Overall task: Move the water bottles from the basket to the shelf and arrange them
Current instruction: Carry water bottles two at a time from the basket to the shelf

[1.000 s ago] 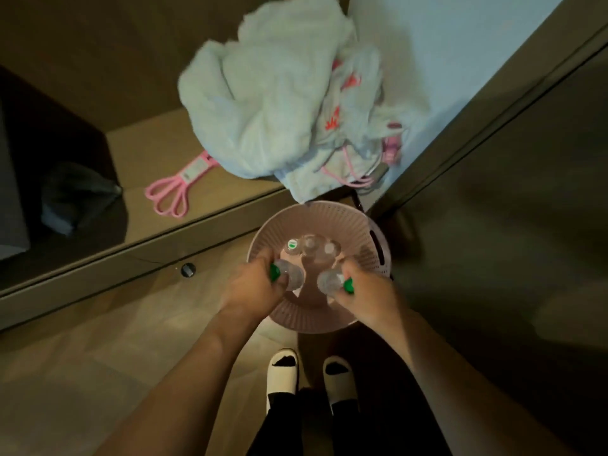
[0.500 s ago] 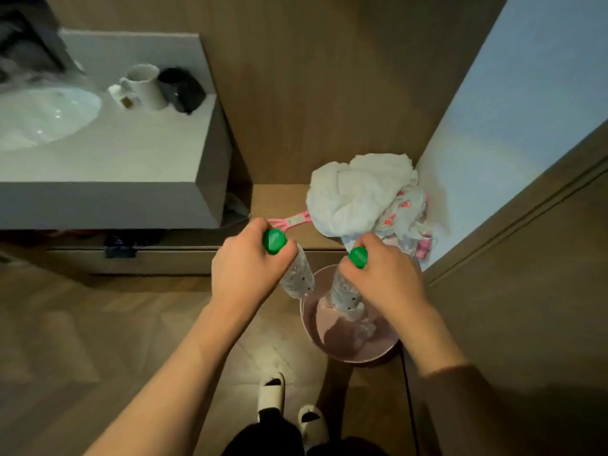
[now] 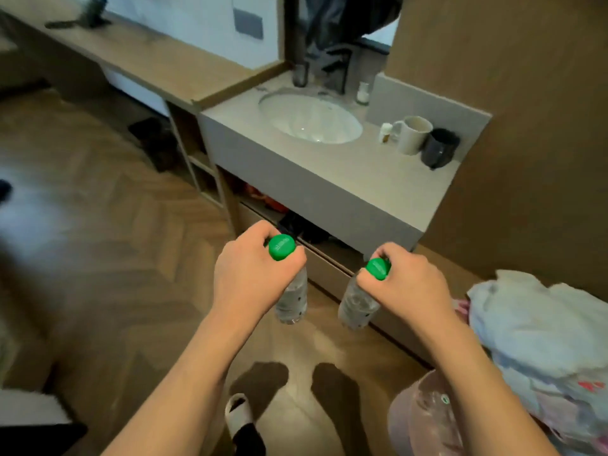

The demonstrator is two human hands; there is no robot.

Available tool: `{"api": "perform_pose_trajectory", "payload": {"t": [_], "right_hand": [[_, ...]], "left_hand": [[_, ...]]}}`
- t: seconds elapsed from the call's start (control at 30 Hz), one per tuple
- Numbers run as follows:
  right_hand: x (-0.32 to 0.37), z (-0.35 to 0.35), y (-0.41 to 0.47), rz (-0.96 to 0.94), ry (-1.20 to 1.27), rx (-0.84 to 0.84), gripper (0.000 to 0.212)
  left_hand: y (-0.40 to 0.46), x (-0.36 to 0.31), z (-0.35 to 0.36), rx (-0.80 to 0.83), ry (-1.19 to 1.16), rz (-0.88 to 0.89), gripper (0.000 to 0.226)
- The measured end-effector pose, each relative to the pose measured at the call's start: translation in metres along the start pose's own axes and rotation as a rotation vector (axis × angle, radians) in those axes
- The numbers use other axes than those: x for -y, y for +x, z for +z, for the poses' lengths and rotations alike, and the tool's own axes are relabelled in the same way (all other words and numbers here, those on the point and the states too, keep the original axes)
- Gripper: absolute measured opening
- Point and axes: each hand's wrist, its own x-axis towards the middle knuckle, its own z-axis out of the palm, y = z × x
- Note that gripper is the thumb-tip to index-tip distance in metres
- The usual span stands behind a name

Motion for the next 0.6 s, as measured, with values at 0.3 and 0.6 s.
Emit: {"api": "perform_pose_trajectory", "payload": {"t": [0.3,0.6], "right_hand": [[0.223,0.062,0.121,-0.216,0.110,0.051,0.025],[0.396,0.115,0.262,-0.408,0.096,0.107,0.022]], "left_hand": [[0.128,0.132,-0.143,-0.191,0.005,-0.144,0.026],[0.273,0.252,-0.226,-0.365,-0.109,-0.260,0.025]]}}
